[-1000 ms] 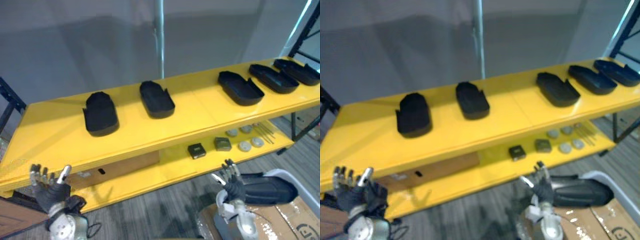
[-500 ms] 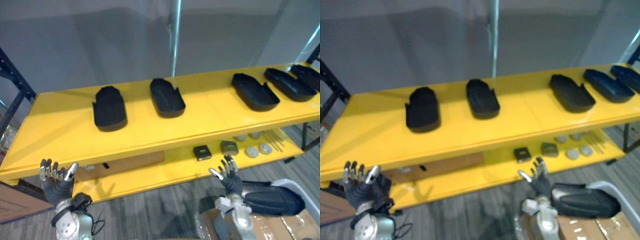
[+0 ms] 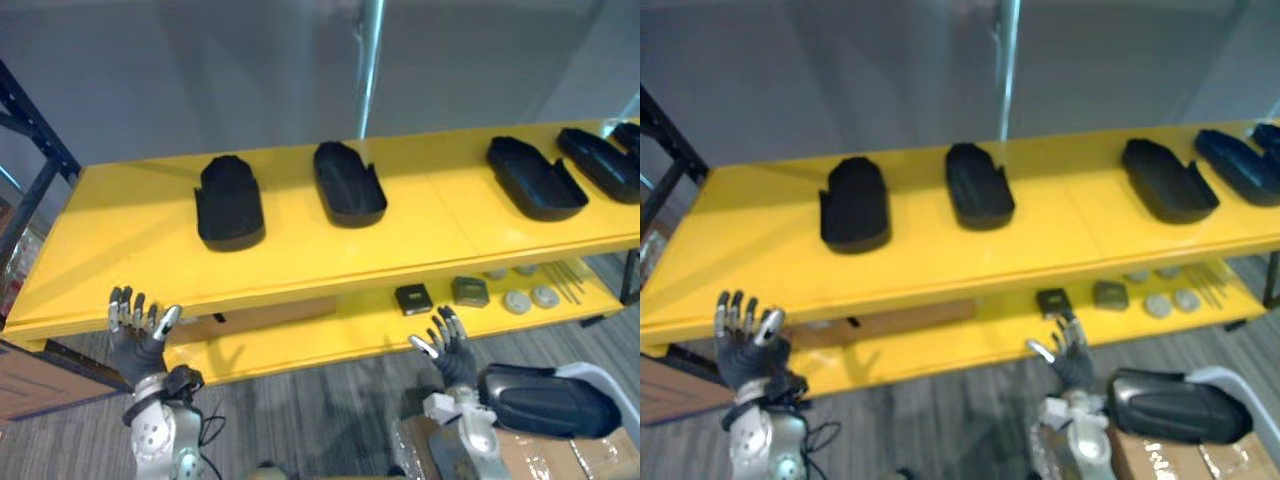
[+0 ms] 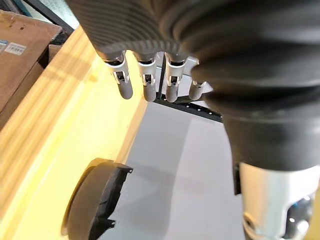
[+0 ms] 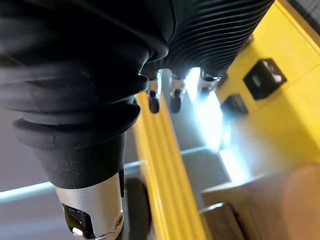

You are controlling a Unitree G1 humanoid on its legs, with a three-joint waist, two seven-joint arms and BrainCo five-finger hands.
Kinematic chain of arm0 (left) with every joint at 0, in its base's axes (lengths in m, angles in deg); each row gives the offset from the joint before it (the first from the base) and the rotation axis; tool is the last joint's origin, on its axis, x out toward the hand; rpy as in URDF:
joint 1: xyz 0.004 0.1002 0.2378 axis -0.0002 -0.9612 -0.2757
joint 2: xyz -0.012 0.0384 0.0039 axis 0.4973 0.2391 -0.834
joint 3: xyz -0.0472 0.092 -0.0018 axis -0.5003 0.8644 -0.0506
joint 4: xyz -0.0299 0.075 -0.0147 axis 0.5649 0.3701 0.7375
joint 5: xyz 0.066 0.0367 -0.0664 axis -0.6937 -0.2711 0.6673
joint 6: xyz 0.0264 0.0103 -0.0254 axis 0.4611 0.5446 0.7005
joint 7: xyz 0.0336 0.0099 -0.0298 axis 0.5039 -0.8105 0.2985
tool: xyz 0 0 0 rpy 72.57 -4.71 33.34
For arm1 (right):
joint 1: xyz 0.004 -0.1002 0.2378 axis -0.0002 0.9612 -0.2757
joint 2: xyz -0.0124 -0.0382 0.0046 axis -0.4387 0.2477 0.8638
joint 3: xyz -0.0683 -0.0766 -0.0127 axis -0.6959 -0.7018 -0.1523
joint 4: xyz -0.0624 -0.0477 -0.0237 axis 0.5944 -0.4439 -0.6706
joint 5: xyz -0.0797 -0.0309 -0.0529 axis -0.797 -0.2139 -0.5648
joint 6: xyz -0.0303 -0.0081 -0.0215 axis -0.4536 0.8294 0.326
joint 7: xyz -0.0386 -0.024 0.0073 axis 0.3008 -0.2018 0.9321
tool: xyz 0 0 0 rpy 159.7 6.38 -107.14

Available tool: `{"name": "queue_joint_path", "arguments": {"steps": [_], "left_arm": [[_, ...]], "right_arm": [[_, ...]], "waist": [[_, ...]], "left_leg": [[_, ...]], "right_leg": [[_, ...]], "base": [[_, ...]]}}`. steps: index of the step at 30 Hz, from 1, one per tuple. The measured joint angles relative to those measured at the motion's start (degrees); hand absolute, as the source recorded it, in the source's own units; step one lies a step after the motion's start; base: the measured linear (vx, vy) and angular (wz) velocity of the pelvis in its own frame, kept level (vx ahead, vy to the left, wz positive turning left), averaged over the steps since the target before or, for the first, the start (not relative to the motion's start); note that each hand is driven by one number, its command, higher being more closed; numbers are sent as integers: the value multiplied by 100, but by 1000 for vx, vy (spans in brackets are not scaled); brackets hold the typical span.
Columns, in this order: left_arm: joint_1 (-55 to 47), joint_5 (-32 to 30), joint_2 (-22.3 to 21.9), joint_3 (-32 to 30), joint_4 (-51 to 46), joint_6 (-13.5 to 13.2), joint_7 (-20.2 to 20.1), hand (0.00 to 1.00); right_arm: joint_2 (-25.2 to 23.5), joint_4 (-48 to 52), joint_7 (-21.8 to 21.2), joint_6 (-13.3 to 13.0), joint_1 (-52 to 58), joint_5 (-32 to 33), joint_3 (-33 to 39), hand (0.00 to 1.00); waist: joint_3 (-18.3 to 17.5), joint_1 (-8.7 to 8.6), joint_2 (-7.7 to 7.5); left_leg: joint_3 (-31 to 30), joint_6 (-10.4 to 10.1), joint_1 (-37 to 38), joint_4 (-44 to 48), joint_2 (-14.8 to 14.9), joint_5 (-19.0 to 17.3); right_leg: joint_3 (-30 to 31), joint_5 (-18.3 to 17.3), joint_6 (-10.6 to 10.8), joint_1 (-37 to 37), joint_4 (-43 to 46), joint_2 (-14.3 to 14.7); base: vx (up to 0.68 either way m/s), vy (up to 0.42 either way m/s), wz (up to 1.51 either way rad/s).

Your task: Walk over and take plastic housings, then place them on the shelf

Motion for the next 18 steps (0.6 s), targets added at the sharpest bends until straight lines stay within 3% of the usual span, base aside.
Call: {"name": "queue_joint_path", "arguments": {"steps": [7, 13, 18], "left_arm": [[-14, 6, 8, 51, -35, -7, -303, 0], [28, 4, 219, 280, -170, -8, -639, 0], [547, 9, 267, 604, 69, -45, -611, 0]], "right_arm": [[10, 9, 480, -82, -68, -12, 164, 0], [29, 513, 741, -87, 339, -118, 1178, 0], [30, 894, 844, -205, 702, -163, 1772, 0]], "waist": [[29, -24, -32], [44, -357, 2], [149, -696, 66]], "left_leg": [[601, -23, 194, 95, 91, -178], [1211, -123, 340, 597, 357, -577], [1924, -148, 611, 836, 459, -828]], "right_leg": [[574, 6, -2, -196, 62, 73], [1215, 55, -39, -309, 63, 308], [1946, 184, -29, -482, 63, 455]], "base": [[-8, 21, -42], [16, 12, -55], [-23, 21, -77]]}}
